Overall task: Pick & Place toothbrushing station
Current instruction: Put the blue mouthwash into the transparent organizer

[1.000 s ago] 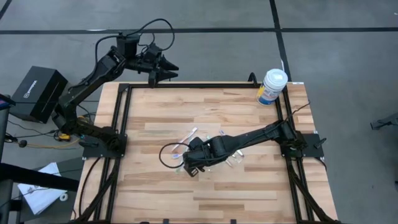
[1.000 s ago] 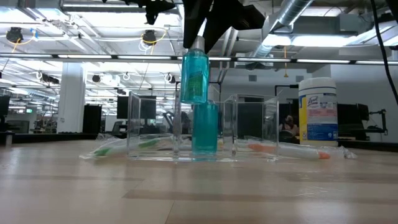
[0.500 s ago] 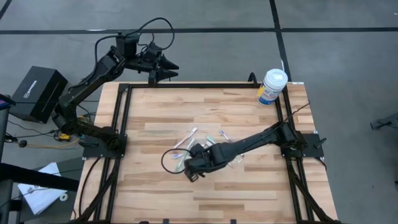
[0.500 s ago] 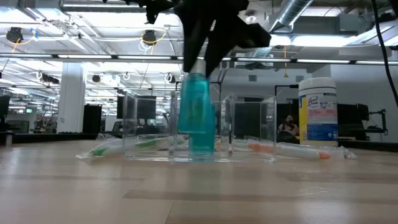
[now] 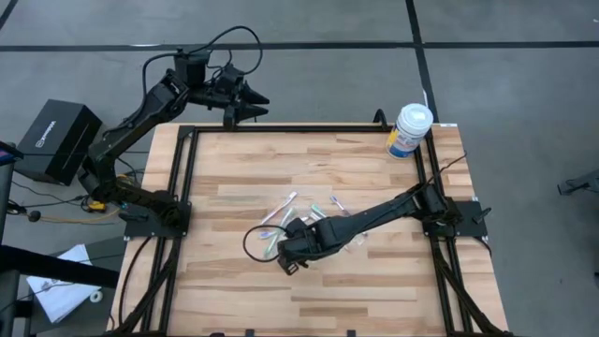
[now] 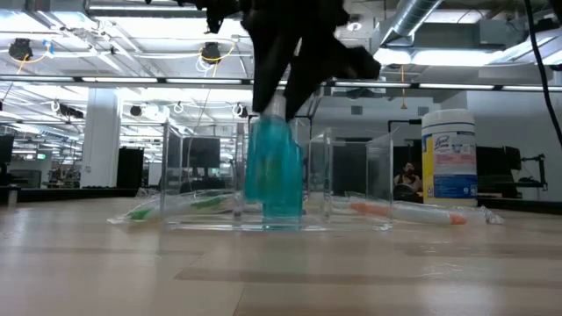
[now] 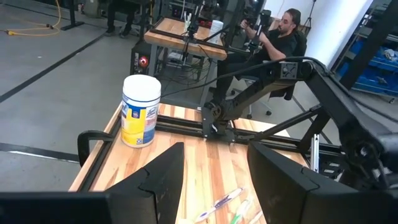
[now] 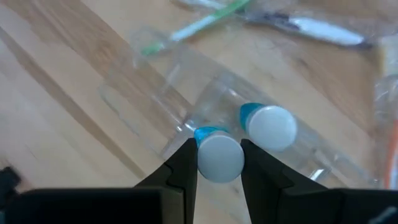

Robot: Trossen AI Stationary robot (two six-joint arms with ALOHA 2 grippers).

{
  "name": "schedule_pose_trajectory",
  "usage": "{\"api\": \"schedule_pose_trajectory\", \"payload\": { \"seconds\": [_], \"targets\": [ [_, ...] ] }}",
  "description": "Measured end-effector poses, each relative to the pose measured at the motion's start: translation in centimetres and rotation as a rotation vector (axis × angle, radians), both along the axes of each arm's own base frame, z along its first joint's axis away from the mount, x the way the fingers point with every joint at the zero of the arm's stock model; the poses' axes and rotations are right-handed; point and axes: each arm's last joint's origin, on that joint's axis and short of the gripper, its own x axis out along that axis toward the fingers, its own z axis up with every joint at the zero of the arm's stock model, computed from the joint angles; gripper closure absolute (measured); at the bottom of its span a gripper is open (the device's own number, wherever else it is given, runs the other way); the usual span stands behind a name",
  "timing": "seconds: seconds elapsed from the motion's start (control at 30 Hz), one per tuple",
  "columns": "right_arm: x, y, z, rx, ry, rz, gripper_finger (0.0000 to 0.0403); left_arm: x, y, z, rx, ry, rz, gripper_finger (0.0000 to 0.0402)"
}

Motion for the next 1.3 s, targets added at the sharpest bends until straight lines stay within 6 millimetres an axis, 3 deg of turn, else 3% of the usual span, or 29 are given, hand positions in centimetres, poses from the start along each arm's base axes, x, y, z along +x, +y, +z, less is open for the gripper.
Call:
{"api": "schedule_pose_trajectory", "payload": {
  "seconds": [0.6, 0.97, 1.3],
  "targets": [
    [0.13, 0.18, -0.74, 0.021, -0.014, 0.005, 0.0316, 0.0, 0.0, 0.02, -0.001, -0.001, 0.001, 0.023],
    [0.29, 0.27, -0.68, 0.029, -0.033, 0.003, 0.0234, 0.01, 0.01, 0.06, 0.002, -0.005, 0.001, 0.023],
    [0.28, 0.29, -0.07, 0.047, -0.058, -0.004, 0.0209, 0.02, 0.02, 0.11, 0.006, -0.008, 0.001, 0.023]
  ]
}}
